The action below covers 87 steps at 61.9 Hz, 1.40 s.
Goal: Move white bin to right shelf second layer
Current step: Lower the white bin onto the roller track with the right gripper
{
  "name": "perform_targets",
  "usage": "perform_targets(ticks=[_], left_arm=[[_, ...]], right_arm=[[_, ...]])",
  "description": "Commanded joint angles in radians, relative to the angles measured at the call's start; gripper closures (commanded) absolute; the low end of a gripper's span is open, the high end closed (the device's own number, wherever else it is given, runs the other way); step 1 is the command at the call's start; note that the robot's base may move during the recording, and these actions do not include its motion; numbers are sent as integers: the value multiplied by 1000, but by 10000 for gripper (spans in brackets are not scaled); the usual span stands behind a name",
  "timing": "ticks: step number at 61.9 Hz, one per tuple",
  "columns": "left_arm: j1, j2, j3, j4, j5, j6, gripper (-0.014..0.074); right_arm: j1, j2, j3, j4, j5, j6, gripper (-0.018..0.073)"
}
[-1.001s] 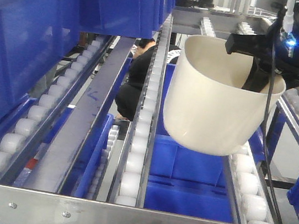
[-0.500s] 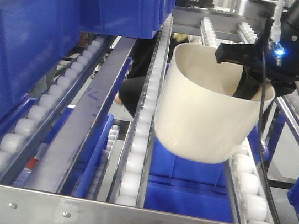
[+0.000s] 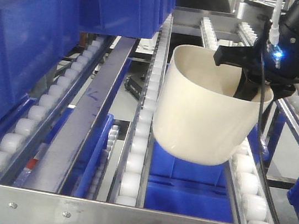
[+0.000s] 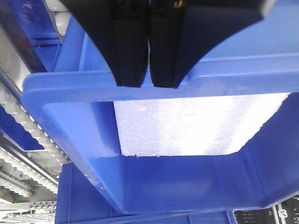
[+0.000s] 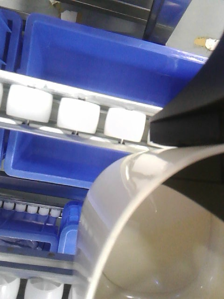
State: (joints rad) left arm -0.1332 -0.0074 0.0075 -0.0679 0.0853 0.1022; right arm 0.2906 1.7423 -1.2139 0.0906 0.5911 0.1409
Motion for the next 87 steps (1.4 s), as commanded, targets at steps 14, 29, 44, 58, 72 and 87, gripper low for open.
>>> perform_targets(ticks=[14, 29, 44, 58, 72, 87], left_arm=[[-3, -14, 37, -6, -85, -3, 512], [-3, -14, 37, -6, -85, -3, 512], [-3, -14, 37, -6, -85, -3, 512], [-3, -14, 37, -6, -85, -3, 512], [-3, -14, 37, -6, -85, -3, 512], [-3, -14, 37, -6, -85, -3, 512]], right_arm=[[-3, -46, -31, -18, -42, -10, 502], [-3, -51, -31, -19, -53, -10, 502], [-7, -53, -31, -34, -62, -10, 502], [-16, -53, -31, -49, -67, -10, 502], [-16, -53, -37, -51, -64, -10, 502], [-16, -56, -66, -56, -51, -10, 502]])
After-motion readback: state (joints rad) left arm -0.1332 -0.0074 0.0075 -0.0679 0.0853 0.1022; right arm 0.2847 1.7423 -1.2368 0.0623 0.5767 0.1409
